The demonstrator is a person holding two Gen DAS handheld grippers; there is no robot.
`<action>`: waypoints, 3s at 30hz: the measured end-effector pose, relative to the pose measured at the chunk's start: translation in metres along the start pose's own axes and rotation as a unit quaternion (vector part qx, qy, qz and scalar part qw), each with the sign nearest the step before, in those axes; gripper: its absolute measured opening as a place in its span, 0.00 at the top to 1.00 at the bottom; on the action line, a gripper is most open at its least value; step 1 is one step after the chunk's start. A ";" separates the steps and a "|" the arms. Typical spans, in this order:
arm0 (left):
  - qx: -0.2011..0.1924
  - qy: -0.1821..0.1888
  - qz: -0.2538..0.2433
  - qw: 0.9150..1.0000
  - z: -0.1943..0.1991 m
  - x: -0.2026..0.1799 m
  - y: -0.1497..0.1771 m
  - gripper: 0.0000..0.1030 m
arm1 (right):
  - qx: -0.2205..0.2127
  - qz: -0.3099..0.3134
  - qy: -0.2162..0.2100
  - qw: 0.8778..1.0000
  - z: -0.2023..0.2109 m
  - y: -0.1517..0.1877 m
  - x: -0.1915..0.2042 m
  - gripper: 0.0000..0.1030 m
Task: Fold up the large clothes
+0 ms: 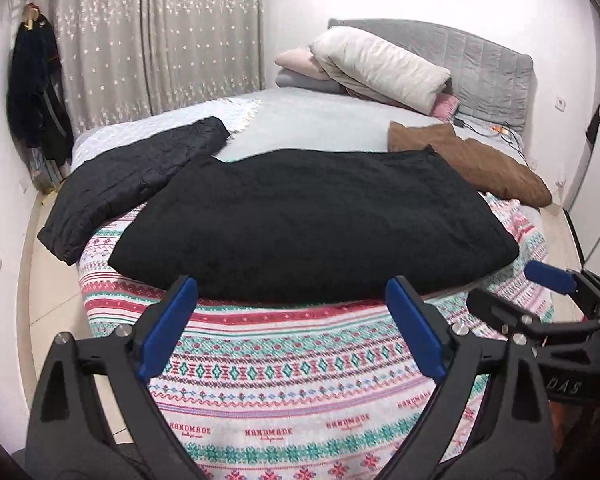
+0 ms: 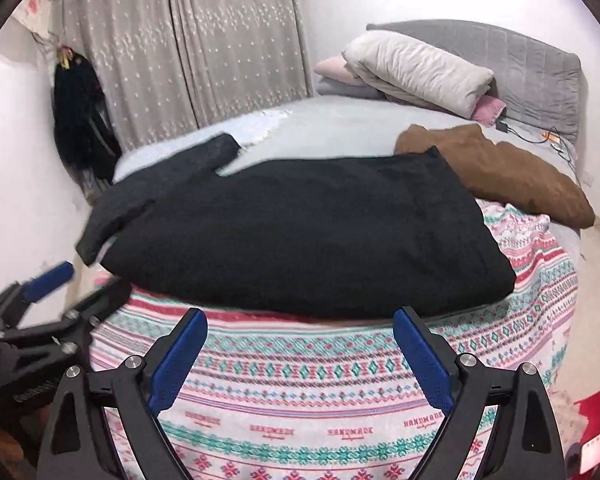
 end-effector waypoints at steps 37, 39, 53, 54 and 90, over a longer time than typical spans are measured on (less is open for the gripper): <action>0.077 -0.013 0.030 0.996 -0.022 0.004 0.021 0.07 | 0.009 0.028 0.083 0.996 -0.002 0.004 -0.009 0.05; 0.079 -0.015 0.030 0.996 -0.023 0.004 0.021 0.07 | 0.010 0.028 0.082 0.996 -0.002 0.004 -0.009 0.05; 0.080 -0.019 0.030 0.996 -0.023 0.006 0.023 0.02 | 0.016 0.027 0.084 0.996 -0.003 0.007 -0.011 0.05; 0.080 -0.019 0.029 0.996 -0.023 0.006 0.023 0.02 | 0.016 0.027 0.084 0.996 -0.003 0.007 -0.011 0.05; 0.087 -0.026 0.026 0.995 -0.027 0.009 0.027 0.01 | 0.009 0.007 0.079 0.997 -0.003 0.007 -0.014 0.00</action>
Point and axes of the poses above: each gripper's, at about its wrist camera, not at the fingertips, and z roughly against the way its jaws point, x to its left, y to its underside, the point moved 9 cm from there along -z, roughly the way its jaws point, and after that the axes turned 10 degrees about z, right-handed, at the moved point
